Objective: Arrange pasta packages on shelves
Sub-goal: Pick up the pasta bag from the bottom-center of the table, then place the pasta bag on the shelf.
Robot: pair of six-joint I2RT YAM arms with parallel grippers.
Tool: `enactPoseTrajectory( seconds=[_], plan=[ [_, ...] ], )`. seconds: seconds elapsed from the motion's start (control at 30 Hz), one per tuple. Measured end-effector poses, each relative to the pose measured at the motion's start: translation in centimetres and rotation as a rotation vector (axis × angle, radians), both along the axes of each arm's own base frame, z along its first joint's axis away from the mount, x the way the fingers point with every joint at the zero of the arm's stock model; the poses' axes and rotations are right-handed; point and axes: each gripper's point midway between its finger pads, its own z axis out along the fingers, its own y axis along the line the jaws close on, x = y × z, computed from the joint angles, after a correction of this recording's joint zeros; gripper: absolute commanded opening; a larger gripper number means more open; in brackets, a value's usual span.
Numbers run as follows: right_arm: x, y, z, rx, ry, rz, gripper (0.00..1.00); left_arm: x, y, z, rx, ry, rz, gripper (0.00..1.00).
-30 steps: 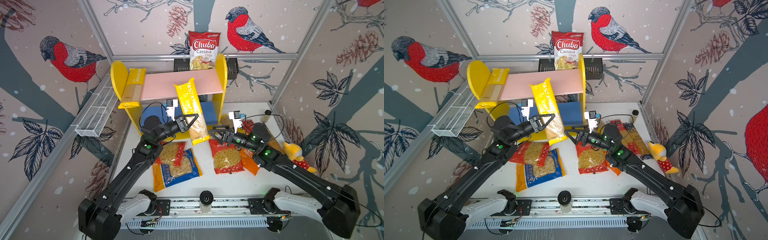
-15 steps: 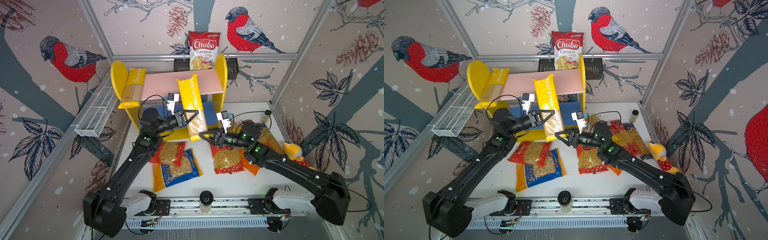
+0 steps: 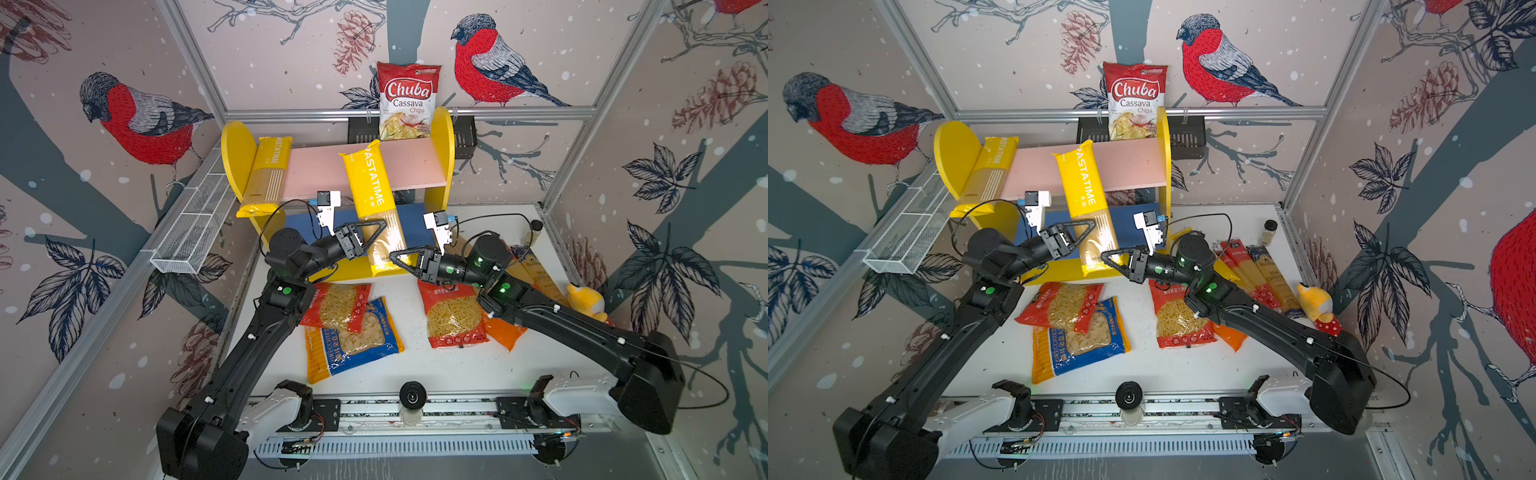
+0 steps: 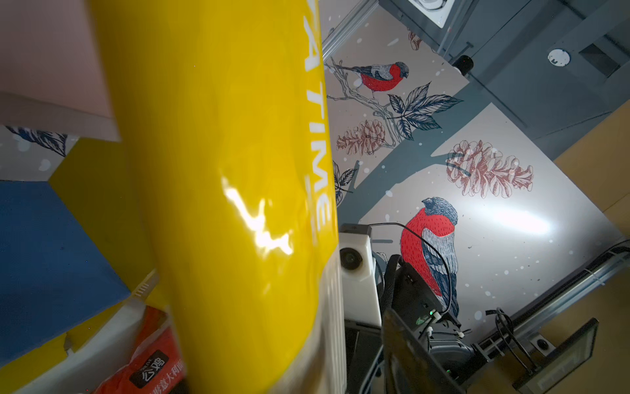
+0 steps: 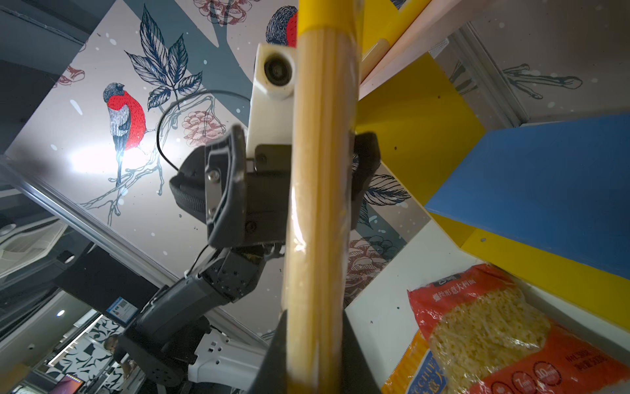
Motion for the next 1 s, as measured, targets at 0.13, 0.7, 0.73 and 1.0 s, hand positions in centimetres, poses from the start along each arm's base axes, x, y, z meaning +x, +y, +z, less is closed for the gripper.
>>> enactPoseTrajectory(
  seconds=[0.13,0.7,0.73,1.0],
  plan=[
    [1.9,1.6,1.8,0.019,0.023,-0.025,0.11,-1.5,1.4,-1.4,-0.006,-0.004,0.057,0.86],
    [9.0,13.1,4.5,0.016,0.324,-0.093,0.16,-4.0,10.7,-0.1,-0.103,0.01,0.523,0.98],
    [9.1,13.8,4.4,0.02,0.34,-0.084,0.17,-4.0,11.2,-0.1,-0.106,0.015,0.545,0.98],
    [10.0,16.7,5.1,0.087,0.364,-0.086,0.51,-4.0,13.8,0.9,-0.168,0.066,0.678,0.98]
  ],
)
